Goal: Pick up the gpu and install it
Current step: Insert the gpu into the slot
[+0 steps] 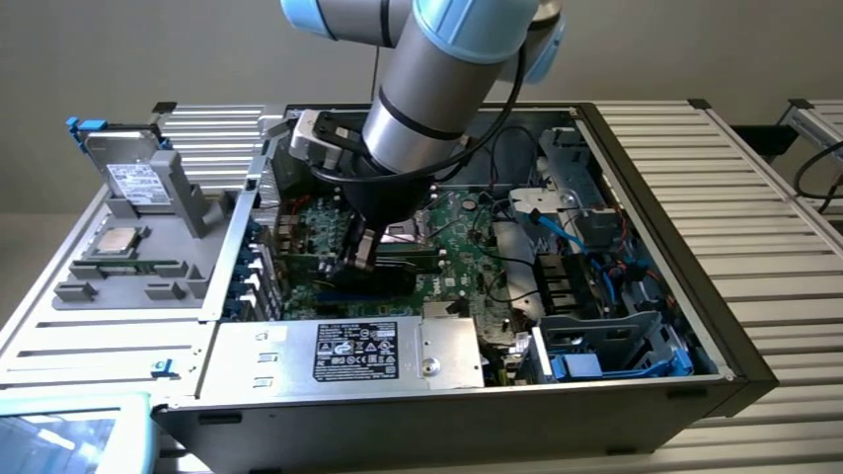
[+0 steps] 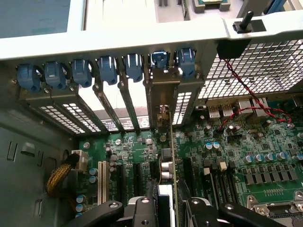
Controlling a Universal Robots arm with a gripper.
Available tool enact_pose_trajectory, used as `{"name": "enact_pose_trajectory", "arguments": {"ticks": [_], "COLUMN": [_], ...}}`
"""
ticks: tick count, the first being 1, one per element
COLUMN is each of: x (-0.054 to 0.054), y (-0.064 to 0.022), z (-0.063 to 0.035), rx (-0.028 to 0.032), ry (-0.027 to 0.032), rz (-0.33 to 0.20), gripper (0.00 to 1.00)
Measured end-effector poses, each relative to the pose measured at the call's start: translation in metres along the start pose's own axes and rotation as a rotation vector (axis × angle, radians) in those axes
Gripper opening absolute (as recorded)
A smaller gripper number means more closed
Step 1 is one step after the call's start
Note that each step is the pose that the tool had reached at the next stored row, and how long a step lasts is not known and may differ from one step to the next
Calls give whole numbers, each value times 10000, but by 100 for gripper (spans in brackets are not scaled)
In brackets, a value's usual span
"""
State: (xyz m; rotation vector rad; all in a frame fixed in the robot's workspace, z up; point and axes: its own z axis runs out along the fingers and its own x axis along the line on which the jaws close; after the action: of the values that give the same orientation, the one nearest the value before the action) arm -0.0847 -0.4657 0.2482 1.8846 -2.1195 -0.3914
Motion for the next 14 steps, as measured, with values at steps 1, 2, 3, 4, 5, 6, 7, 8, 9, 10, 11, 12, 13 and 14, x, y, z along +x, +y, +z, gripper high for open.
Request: {"name": "enact_pose_trajectory", "arguments": {"ticks": [1, 2, 3, 4, 5, 6, 7, 8, 9, 10, 11, 12, 13, 14], "x": [0, -1, -2, -3, -4, -5, -5, -5, -5, -5, -5, -4, -4, -4], "y": [-2, -7, -15, -26, -35, -39, -38, -38, -37, -34, -32, -30, -28, -25], "z": [-2, -5, -9, -13, -17, -18, -18, -18, -18, -17, -16, -14, -13, -12], "rx": [-6, -12, -16, -18, -22, -27, -31, -34, -35, -37, -38, -39, -39, -39], "ry": [1, 4, 3, 4, 4, 5, 5, 5, 6, 7, 6, 5, 5, 5], "rz": [0, 1, 1, 1, 1, 1, 2, 3, 2, 2, 1, 1, 1, 1], "gripper": [28, 28, 28, 28, 28, 28, 28, 28, 28, 28, 28, 28, 28, 28]}}
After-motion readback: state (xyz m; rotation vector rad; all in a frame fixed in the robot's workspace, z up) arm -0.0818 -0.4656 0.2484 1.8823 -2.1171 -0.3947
